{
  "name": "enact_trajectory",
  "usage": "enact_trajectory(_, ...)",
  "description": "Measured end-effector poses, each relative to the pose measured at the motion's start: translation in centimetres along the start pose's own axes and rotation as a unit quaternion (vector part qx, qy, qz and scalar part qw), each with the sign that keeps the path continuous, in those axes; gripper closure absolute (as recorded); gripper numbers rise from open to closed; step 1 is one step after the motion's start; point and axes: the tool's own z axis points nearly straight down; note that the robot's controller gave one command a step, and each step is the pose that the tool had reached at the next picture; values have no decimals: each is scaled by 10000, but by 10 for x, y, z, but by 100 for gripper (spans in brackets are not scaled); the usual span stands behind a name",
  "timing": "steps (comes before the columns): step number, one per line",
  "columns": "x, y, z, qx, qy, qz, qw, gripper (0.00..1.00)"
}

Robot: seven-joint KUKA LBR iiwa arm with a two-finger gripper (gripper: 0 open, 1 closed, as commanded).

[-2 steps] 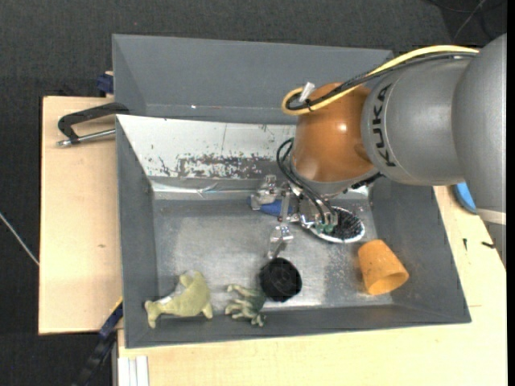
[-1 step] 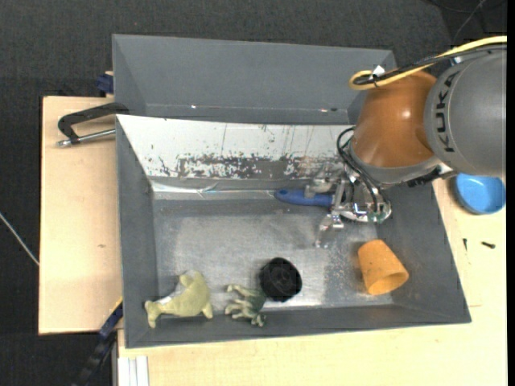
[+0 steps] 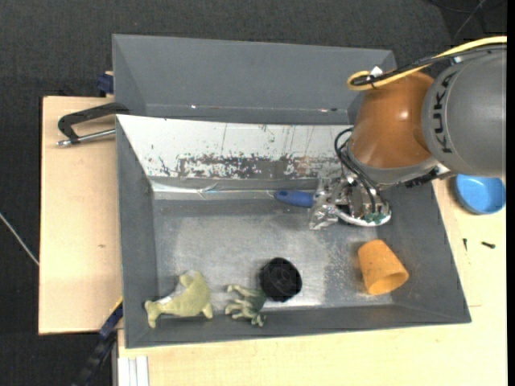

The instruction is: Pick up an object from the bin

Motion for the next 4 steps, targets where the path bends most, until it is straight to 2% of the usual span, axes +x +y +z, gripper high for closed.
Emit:
enact_trajectory(1,0,0,0,1,2,1,10000,0)
enact_trajectory(2,-15,11,16,38,-51,591,9982,0)
enact_trajectory(3,-18,12,14,27,-105,586,9982,100)
enact_trajectory(4,-10,-1,-95,5,-49,596,9982,100)
